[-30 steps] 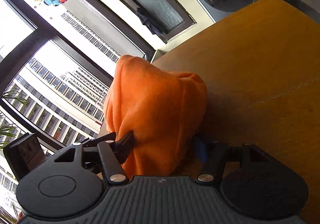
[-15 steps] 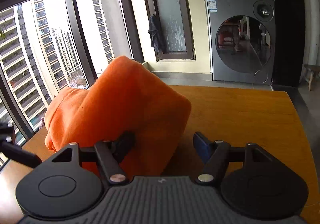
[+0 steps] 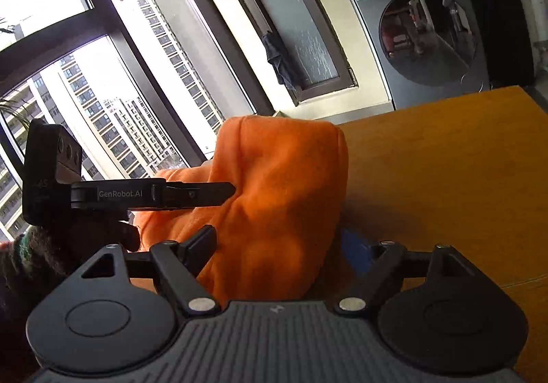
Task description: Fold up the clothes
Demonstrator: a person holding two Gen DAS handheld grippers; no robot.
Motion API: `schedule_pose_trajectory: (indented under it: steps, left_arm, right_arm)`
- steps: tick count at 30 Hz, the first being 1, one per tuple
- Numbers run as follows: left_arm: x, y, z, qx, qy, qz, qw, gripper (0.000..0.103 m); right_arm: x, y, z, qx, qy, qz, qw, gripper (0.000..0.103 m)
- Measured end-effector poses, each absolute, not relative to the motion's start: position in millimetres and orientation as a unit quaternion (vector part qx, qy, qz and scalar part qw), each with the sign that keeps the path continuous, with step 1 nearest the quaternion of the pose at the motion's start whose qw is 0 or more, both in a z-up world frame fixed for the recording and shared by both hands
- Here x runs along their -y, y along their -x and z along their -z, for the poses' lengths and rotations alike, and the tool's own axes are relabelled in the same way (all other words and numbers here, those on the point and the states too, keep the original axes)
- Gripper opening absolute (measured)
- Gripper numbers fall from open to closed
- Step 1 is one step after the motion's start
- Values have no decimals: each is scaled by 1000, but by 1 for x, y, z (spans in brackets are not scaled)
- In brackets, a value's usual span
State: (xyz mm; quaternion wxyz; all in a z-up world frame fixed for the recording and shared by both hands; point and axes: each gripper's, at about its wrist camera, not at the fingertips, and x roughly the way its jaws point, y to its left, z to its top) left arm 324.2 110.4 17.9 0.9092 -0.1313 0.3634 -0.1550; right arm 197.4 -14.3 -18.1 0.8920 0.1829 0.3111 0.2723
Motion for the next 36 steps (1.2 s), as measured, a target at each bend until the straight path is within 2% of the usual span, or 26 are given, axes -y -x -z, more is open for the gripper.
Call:
schedule_pose_trajectory:
  steps: [7, 9, 11, 12, 14, 17, 22, 27, 32, 34, 36]
  left_arm:
    - [-132, -334, -9, -365, 173, 169, 899, 88]
    - [-129, -330, -13, -362, 175, 165, 900, 85]
    - [-126, -317, -30, -344, 162, 173, 908, 85]
    - [-130, -311, -39, -328, 162, 179, 913, 85]
    - [-144, -307, -58, -292, 158, 163, 929, 94]
    - [-160, -318, -63, -283, 104, 75, 950, 95]
    - [-155, -330, -23, -356, 65, 59, 930, 82]
    - [-109, -295, -12, -366, 56, 147, 917, 82]
    - [-57, -266, -5, -373, 46, 243, 894, 83]
    - [-46, -257, -4, -375, 47, 262, 888, 85]
    - [-45, -254, -3, -379, 61, 272, 882, 85]
  right_arm:
    - [-7, -222, 44, -342, -281, -257, 859, 83]
    - [-11, -226, 48, -341, -285, -263, 857, 75]
    - [-5, -229, 50, -339, -291, -281, 849, 59]
    - [-2, -231, 51, -339, -294, -289, 846, 57]
    - [4, -235, 52, -344, -299, -287, 843, 55]
    - [5, -238, 51, -343, -288, -286, 847, 54]
    - [15, -237, 51, -339, -294, -304, 840, 51]
    - [44, -237, 32, -345, -214, -307, 861, 53]
    - [78, -245, 23, -364, -154, -269, 878, 80]
    - [83, -246, 27, -364, -162, -261, 879, 81]
    - [86, -244, 28, -362, -175, -259, 878, 74]
